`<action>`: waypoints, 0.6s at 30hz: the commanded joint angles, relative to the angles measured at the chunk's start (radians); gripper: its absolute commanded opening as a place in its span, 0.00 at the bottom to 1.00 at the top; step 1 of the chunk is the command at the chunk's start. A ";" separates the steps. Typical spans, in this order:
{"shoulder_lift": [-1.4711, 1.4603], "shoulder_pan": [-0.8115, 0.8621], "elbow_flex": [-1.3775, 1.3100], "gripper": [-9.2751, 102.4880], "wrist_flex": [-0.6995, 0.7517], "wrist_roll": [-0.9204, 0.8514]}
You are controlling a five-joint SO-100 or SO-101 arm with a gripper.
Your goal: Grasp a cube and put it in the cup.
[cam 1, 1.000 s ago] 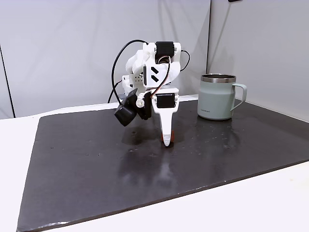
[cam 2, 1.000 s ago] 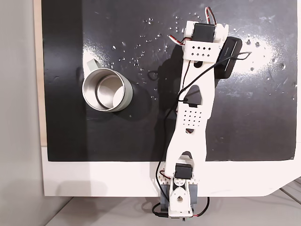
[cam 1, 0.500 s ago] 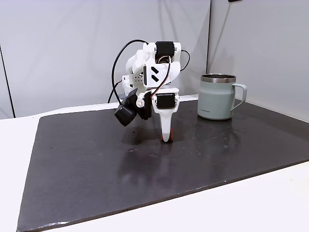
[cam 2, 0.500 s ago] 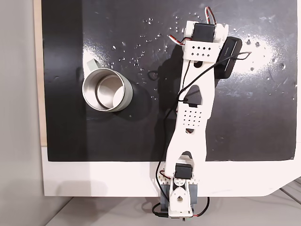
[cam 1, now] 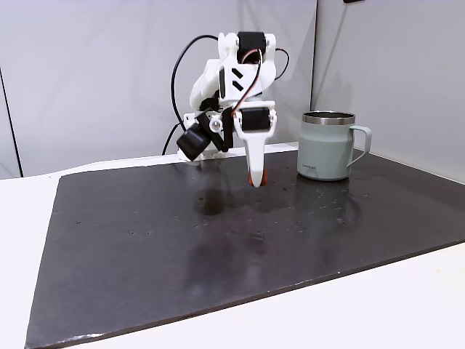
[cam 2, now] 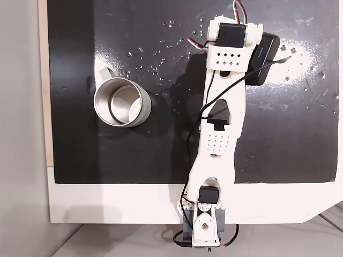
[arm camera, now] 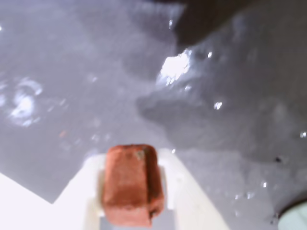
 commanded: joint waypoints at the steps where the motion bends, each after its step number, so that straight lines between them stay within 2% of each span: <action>1: 0.176 -0.018 0.029 0.10 0.012 0.005; 18: 0.703 -0.017 0.344 0.10 0.009 -0.018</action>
